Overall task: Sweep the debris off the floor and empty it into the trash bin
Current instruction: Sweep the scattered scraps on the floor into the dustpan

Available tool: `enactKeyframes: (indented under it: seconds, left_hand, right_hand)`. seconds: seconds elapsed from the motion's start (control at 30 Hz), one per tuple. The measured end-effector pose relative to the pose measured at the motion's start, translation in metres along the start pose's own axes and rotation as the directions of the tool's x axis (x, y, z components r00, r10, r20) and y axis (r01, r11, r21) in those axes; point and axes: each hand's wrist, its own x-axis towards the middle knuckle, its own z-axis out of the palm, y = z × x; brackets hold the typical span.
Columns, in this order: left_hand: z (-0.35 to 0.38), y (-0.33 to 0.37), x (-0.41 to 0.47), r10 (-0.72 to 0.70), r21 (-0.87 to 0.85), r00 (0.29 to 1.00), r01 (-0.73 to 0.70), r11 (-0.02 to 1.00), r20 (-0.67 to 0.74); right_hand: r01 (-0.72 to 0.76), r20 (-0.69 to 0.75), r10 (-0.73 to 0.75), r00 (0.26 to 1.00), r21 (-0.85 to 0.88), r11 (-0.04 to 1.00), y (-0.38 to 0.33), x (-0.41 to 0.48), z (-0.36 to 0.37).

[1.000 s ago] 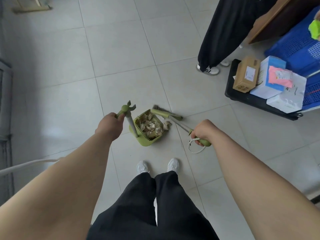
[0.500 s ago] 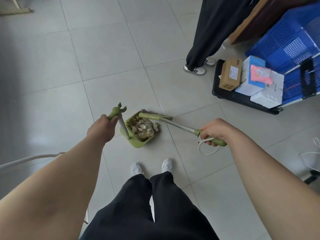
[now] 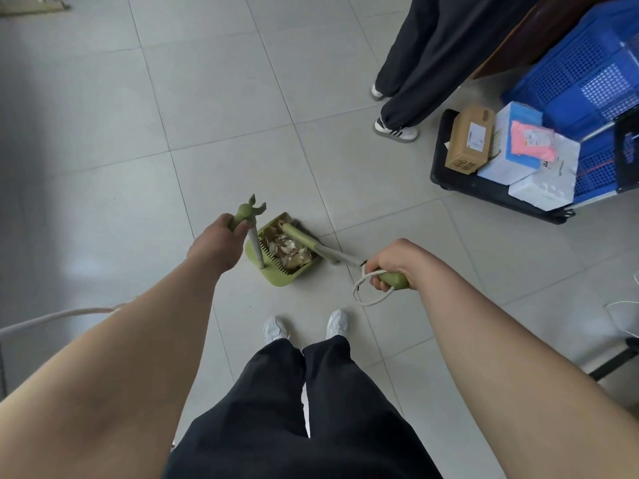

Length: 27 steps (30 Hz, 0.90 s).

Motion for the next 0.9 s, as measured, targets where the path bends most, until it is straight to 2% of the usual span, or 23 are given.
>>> enactKeyframes:
  seconds: [0.17, 0.43, 0.67, 0.9]
  left_hand:
    - [-0.005, 0.005, -0.006, -0.005, -0.029, 0.999, 0.004, 1.000, -0.036]
    - [-0.043, 0.022, -0.006, -0.028, -0.110, 0.991, 0.014, 0.994, -0.127]
    - [-0.081, 0.041, -0.005, -0.054, -0.208, 0.969, 0.003, 0.978, -0.241]
    - [-0.117, 0.059, -0.002, -0.064, -0.306, 0.942, -0.043, 0.951, -0.331]
  right_hand:
    - [0.013, 0.045, -0.014, 0.999, 0.015, 1.000, -0.018, -0.020, -0.019]
    - [0.020, 0.017, -0.021, 1.000, 0.070, 0.997, -0.049, -0.060, -0.057]
    - [0.076, -0.008, -0.076, 0.997, 0.095, 0.993, -0.088, -0.094, -0.086]
    - [0.193, -0.071, -0.187, 0.980, 0.080, 0.978, -0.117, -0.124, -0.100]
